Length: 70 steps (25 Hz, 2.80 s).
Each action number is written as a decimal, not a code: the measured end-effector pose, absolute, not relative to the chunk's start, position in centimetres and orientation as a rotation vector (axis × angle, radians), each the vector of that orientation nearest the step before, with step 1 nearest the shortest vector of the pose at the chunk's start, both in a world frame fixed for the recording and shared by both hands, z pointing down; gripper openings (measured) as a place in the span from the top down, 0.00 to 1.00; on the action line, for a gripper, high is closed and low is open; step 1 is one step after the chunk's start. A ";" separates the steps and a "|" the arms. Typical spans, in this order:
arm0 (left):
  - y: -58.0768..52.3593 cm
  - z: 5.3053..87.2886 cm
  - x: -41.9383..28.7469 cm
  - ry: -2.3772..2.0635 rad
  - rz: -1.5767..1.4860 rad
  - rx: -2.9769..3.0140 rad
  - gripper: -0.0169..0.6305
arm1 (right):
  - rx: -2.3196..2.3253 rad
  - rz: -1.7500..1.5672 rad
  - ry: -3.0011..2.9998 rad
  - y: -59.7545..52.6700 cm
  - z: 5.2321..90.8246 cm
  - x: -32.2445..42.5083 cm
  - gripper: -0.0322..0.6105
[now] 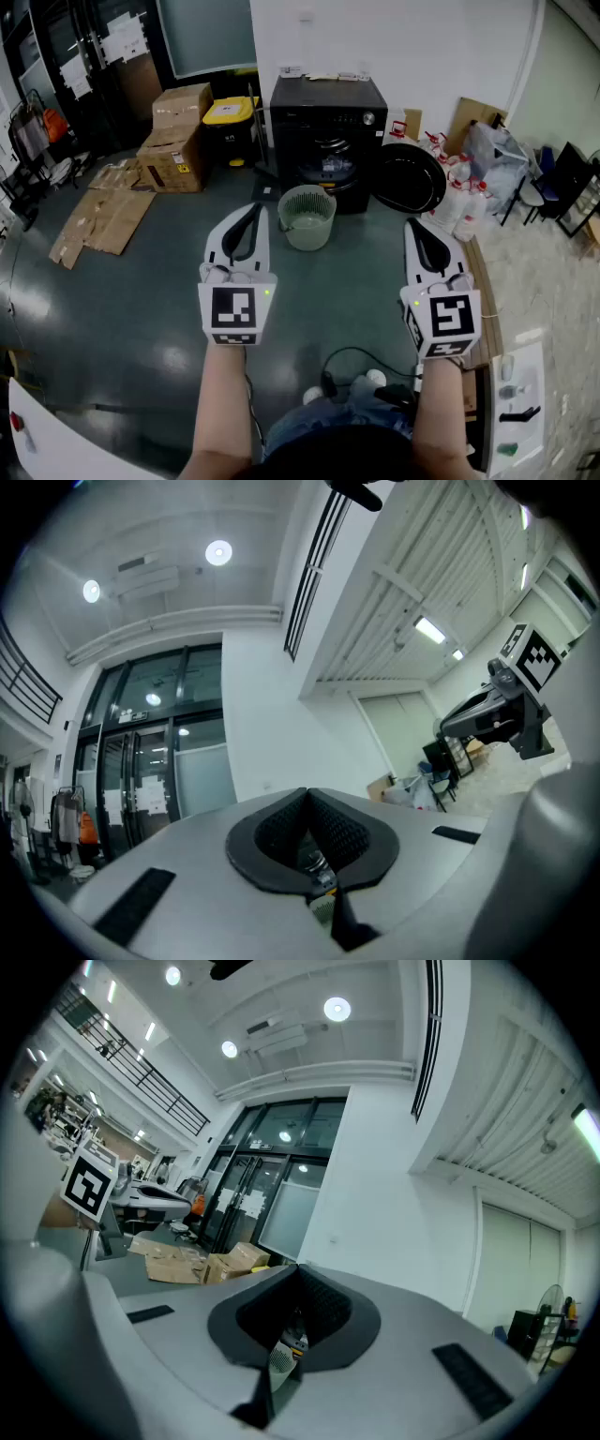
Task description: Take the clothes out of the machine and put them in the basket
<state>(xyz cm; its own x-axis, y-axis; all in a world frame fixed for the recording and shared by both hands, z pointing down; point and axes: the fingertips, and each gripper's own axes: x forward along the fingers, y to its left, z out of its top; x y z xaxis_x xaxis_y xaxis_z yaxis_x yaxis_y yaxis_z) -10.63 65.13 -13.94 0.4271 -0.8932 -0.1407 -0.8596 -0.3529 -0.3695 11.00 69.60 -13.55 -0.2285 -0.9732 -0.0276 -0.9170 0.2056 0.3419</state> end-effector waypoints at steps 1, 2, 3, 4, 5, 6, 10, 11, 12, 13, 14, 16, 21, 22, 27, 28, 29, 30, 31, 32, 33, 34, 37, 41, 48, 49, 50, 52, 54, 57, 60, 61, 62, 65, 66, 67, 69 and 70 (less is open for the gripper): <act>64.9 -14.1 -11.1 1.493 -0.116 -2.299 0.97 | 1.808 -0.436 -2.278 69.5 -13.6 10.6 0.95; 64.8 -14.1 -11.5 1.492 -0.113 -2.300 0.97 | 1.798 -0.444 -2.275 69.5 -13.6 10.2 0.95; 64.7 -14.1 -11.8 1.491 -0.111 -2.302 0.97 | 1.788 -0.451 -2.272 69.4 -13.6 9.8 0.95; 64.6 -14.0 -12.0 1.489 -0.112 -2.304 0.97 | 1.778 -0.458 -2.269 69.3 -13.5 9.4 0.95; 64.6 -13.8 -12.1 1.489 -0.118 -2.304 0.97 | 1.771 -0.465 -2.266 69.3 -13.3 9.0 0.95; 64.5 -13.5 -12.2 1.491 -0.129 -2.299 0.97 | 1.771 -0.472 -2.263 69.2 -13.2 8.8 0.95; 64.0 -12.6 -12.1 1.493 -0.138 -2.347 0.95 | 1.823 -0.464 -2.324 68.8 -13.5 8.4 0.94; 63.7 -12.1 -11.9 1.485 -0.138 -2.397 0.76 | 1.814 -0.448 -2.364 68.5 -13.6 8.2 0.76; 63.3 -11.7 -11.7 1.483 -0.136 -2.442 0.37 | 1.799 -0.440 -2.409 68.2 -13.6 7.9 0.50; 62.9 -11.4 -11.7 1.497 -0.127 -2.464 0.17 | 1.793 -0.442 -2.446 67.9 -13.7 7.9 0.27; 62.6 -11.3 -11.8 1.525 -0.111 -2.460 0.15 | 1.802 -0.448 -2.468 67.6 -13.7 8.0 0.15; 61.9 -11.4 -12.1 1.575 -0.093 -2.433 0.11 | 1.823 -0.461 -2.469 66.8 -13.8 8.5 0.06; 59.3 -10.9 -11.8 1.583 -0.169 -2.389 0.10 | 1.819 -0.396 -2.401 62.9 -12.5 10.3 0.05; 58.5 -10.7 -11.6 1.576 -0.193 -2.385 0.10 | 1.805 -0.364 -2.397 62.0 -12.0 10.6 0.06; 53.3 -10.1 -10.7 1.542 -0.258 -2.362 0.10 | 1.780 -0.269 -2.392 56.0 -10.2 11.9 0.07; 52.0 -10.0 -10.5 1.538 -0.260 -2.370 0.10 | 1.777 -0.262 -2.385 54.6 -9.8 12.1 0.07; 50.7 -9.9 -10.2 1.540 -0.260 -2.375 0.10 | 1.768 -0.259 -2.381 53.2 -9.6 12.3 0.07; 49.2 -9.9 -10.0 1.548 -0.258 -2.375 0.10 | 1.758 -0.261 -2.380 51.8 -9.4 12.5 0.07; 47.7 -10.0 -9.9 1.560 -0.253 -2.374 0.10 | 1.750 -0.266 -2.381 50.4 -9.3 12.8 0.07; 46.2 -10.2 -9.6 1.574 -0.246 -2.376 0.10 | 1.751 -0.270 -2.380 49.0 -9.4 13.1 0.07; 44.8 -10.3 -9.3 1.584 -0.238 -2.385 0.10 | 1.761 -0.273 -2.378 47.6 -9.5 13.6 0.07; 43.4 -10.3 -8.9 1.588 -0.232 -2.396 0.10 | 1.774 -0.273 -2.377 46.3 -9.6 14.2 0.07; 39.0 -10.4 -7.5 1.592 -0.240 -2.407 0.10 | 1.792 -0.262 -2.385 42.1 -9.8 15.8 0.09; 32.7 -10.4 -4.9 1.595 -0.247 -2.421 0.10 | 1.796 -0.225 -2.353 36.1 -9.1 18.7 0.11; 25.7 -9.8 -1.6 1.584 -0.266 -2.422 0.10 | 1.837 -0.212 -2.324 28.8 -8.8 22.2 0.13; 25.1 -9.6 -1.3 1.584 -0.268 -2.426 0.10 | 1.846 -0.208 -2.321 28.1 -8.7 22.6 0.13; 24.6 -9.4 -1.0 1.584 -0.272 -2.431 0.10 | 1.847 -0.201 -2.320 27.6 -8.5 23.0 0.13; 23.8 -8.7 -0.6 1.592 -0.284 -2.439 0.10 | 1.835 -0.188 -2.323 26.9 -8.0 23.4 0.13; 23.1 -7.9 -0.6 1.613 -0.287 -2.454 0.10 | 1.803 -0.187 -2.328 26.6 -7.4 23.3 0.13; 22.3 -7.3 -0.2 1.622 -0.274 -2.480 0.10 | 1.790 -0.191 -2.305 26.2 -6.5 23.6 0.13; 21.3 -6.9 0.4 1.609 -0.284 -2.486 0.10 | 1.821 -0.177 -2.282 25.6 -6.1 24.4 0.13; 21.0 -6.8 0.5 1.604 -0.290 -2.488 0.10 | 1.824 -0.172 -2.281 25.3 -6.0 24.5 0.13; 20.6 -6.6 0.6 1.601 -0.296 -2.488 0.10 | 1.824 -0.169 -2.281 25.0 -5.9 24.6 0.13; 19.2 -6.2 0.7 1.605 -0.305 -2.487 0.10 | 1.827 -0.172 -2.275 23.9 -5.8 24.7 0.13; 18.6 -6.1 0.7 1.608 -0.303 -2.488 0.10 | 1.829 -0.173 -2.274 23.4 -5.8 24.7 0.13; 18.0 -6.0 0.7 1.611 -0.303 -2.488 0.10 | 1.827 -0.172 -2.274 22.9 -5.7 24.7 0.13; 16.6 -5.8 0.5 1.620 -0.308 -2.485 0.10 | 1.818 -0.171 -2.275 21.7 -5.5 24.5 0.13; 15.9 -5.7 0.4 1.625 -0.311 -2.485 0.10 | 1.813 -0.169 -2.274 21.0 -5.4 24.4 0.13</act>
<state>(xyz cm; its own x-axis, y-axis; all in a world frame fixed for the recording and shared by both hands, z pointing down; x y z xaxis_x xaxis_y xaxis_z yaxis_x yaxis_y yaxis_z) 0.35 15.90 -5.73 0.3897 -0.9168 0.0874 -0.8843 -0.3990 -0.2423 24.43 20.97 -5.39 -0.2093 -0.9721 0.1057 -0.9458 0.2287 0.2306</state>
